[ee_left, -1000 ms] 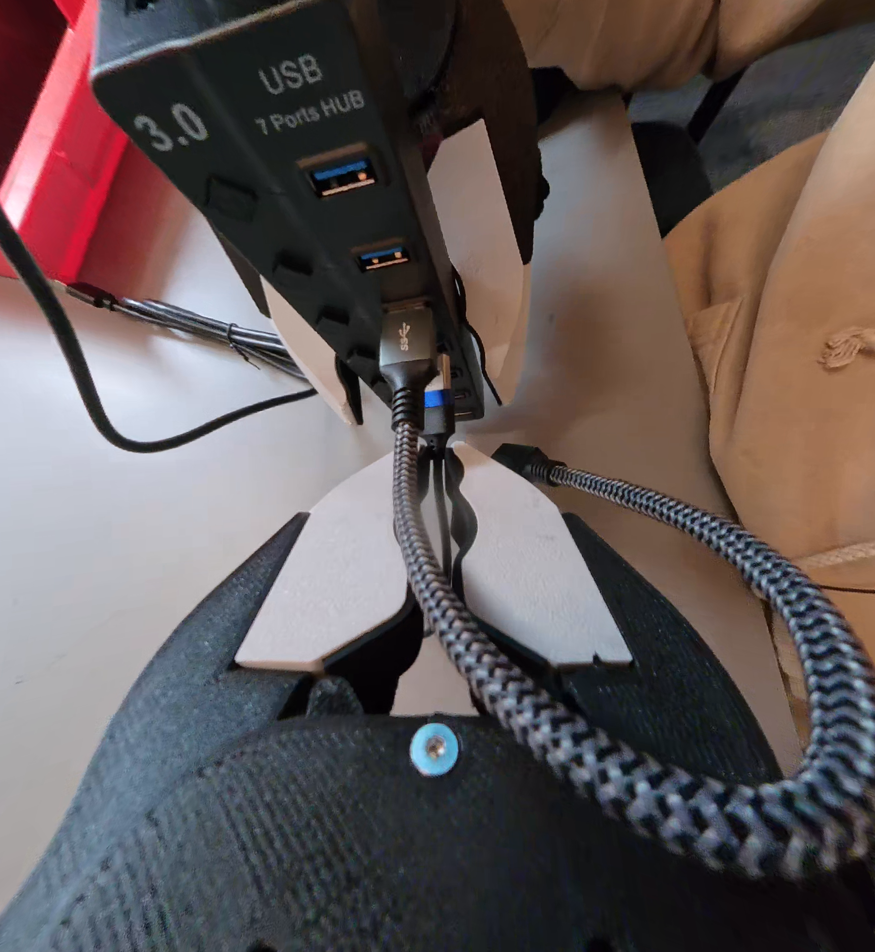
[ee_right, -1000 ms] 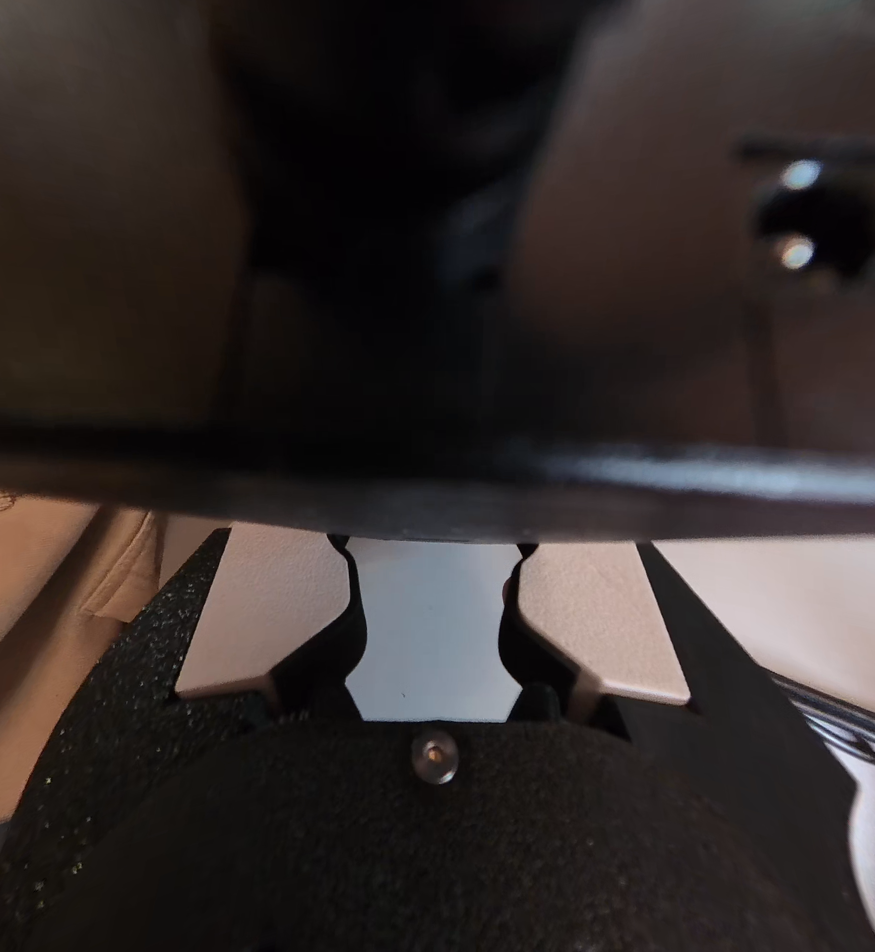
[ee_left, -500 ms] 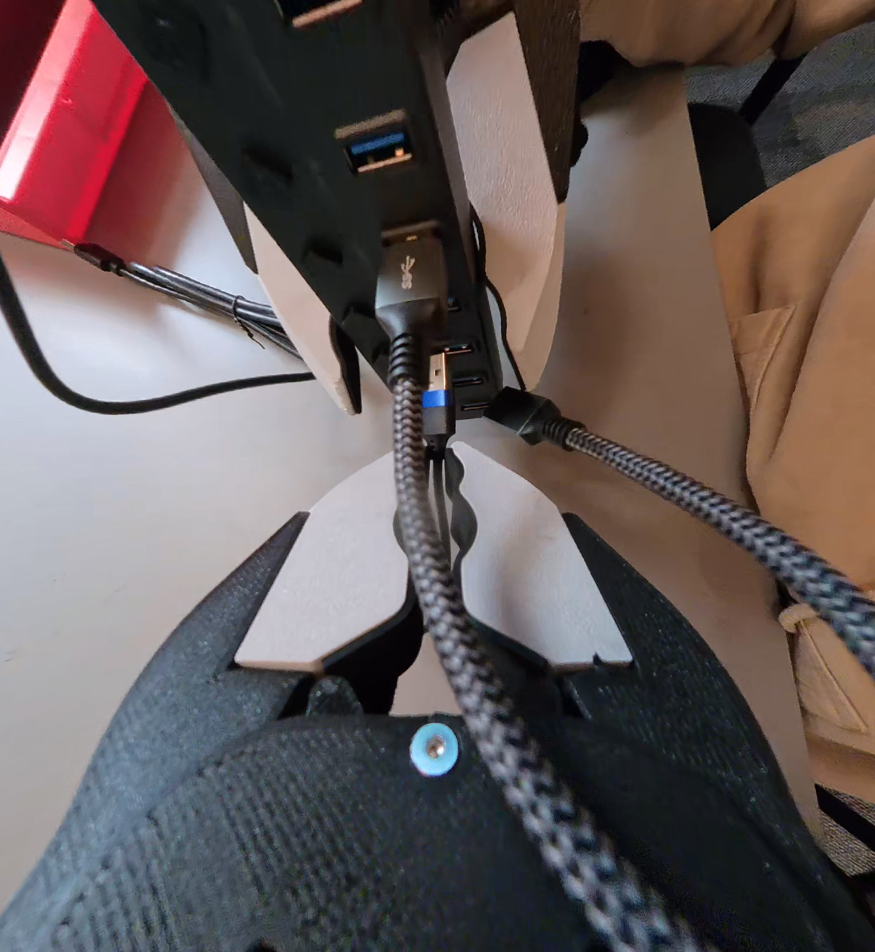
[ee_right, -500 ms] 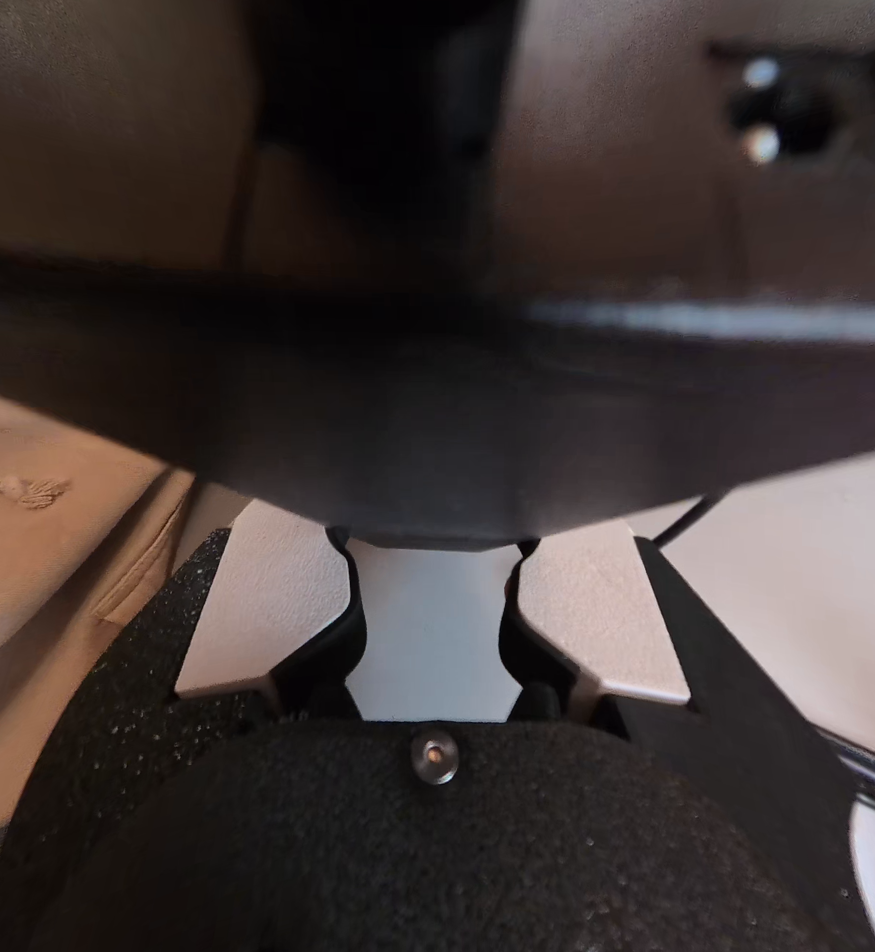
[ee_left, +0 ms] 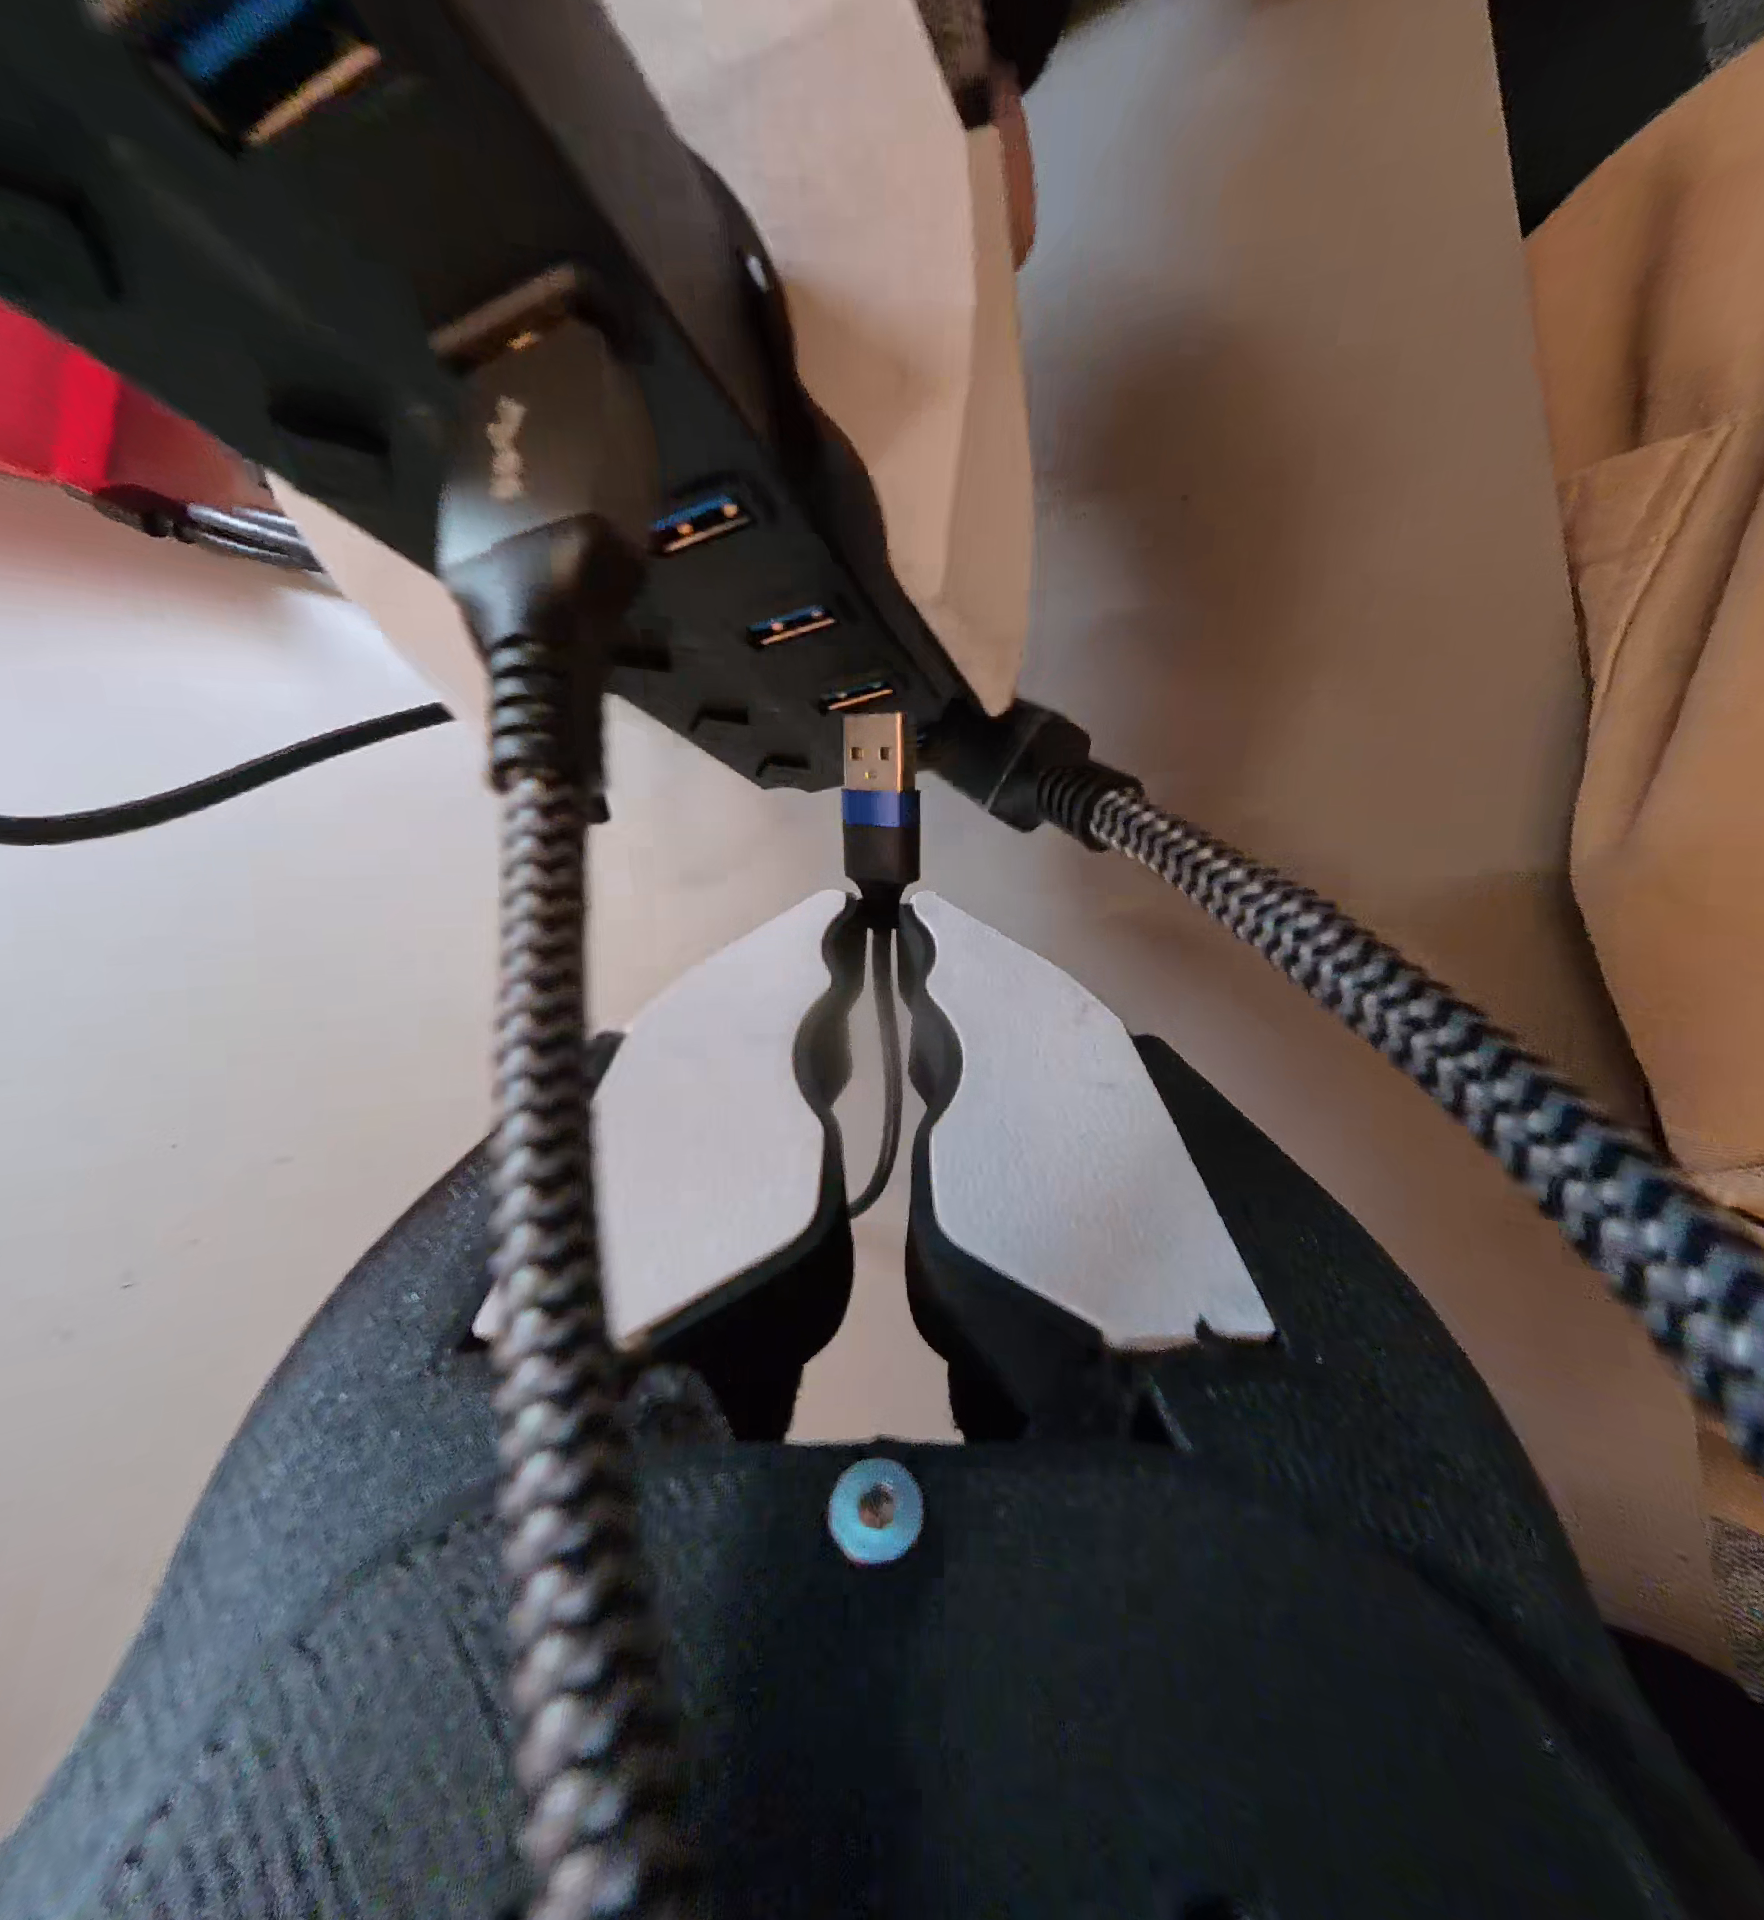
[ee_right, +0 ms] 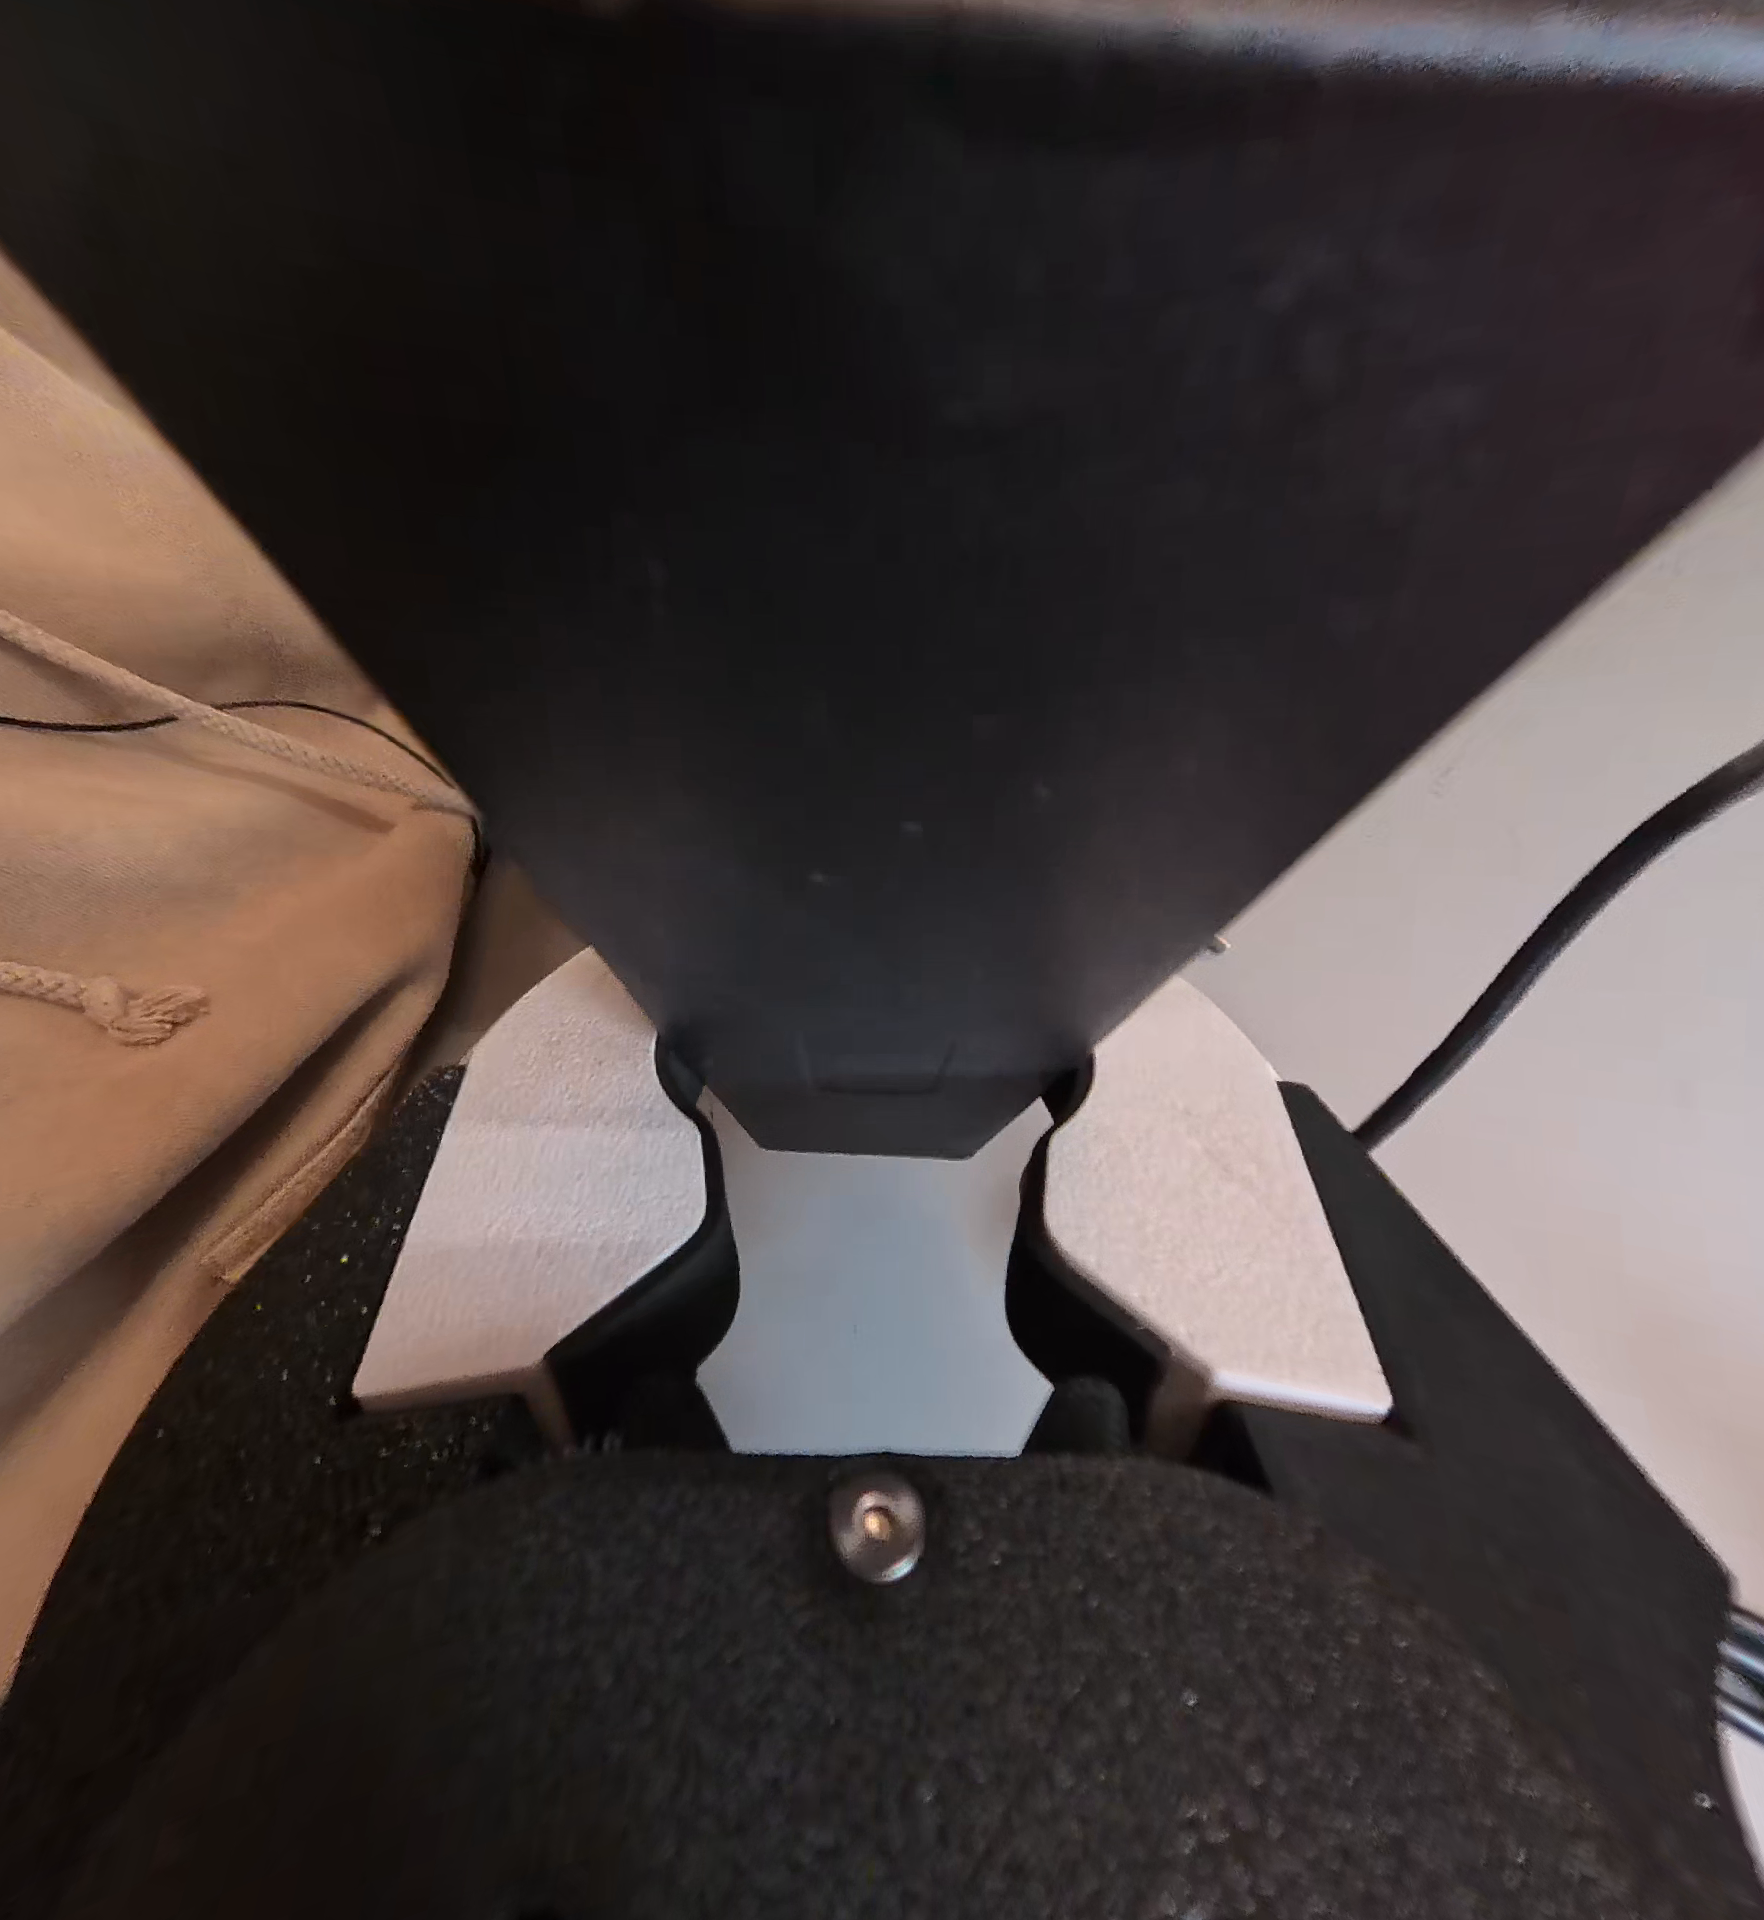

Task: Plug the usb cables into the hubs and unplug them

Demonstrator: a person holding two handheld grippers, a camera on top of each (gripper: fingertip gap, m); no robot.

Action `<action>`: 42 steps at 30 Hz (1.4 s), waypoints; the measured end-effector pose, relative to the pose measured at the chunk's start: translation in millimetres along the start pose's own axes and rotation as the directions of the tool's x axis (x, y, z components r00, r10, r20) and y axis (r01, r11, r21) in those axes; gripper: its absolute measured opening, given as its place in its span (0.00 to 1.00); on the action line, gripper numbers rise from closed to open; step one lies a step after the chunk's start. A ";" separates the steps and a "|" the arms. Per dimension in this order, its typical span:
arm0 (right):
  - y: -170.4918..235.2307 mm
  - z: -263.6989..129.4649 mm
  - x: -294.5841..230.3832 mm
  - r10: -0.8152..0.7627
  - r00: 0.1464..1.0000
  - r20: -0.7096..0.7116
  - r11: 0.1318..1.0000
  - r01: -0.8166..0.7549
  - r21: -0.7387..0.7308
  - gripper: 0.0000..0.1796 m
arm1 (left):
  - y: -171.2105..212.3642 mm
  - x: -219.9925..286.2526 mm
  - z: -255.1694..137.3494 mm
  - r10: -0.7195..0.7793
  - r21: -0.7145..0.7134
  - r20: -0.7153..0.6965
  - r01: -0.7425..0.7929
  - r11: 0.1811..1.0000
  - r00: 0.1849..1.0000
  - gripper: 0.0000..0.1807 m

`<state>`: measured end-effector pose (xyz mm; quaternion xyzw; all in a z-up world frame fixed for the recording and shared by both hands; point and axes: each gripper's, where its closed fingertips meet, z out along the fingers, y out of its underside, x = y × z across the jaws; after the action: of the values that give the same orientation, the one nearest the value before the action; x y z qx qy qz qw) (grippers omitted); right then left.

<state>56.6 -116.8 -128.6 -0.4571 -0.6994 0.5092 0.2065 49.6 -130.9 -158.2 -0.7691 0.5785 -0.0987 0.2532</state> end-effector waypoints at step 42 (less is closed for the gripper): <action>9.2 9.2 13.4 0.087 0.994 -0.061 0.996 -0.087 -0.010 0.35 | -3.7 -12.4 -10.7 -0.129 0.224 -0.010 0.128 0.966 0.992 0.03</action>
<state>47.0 -109.7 -143.0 -0.5036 -0.6755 0.4992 0.2023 44.1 -121.5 -145.4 -0.7717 0.5121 -0.1777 0.3327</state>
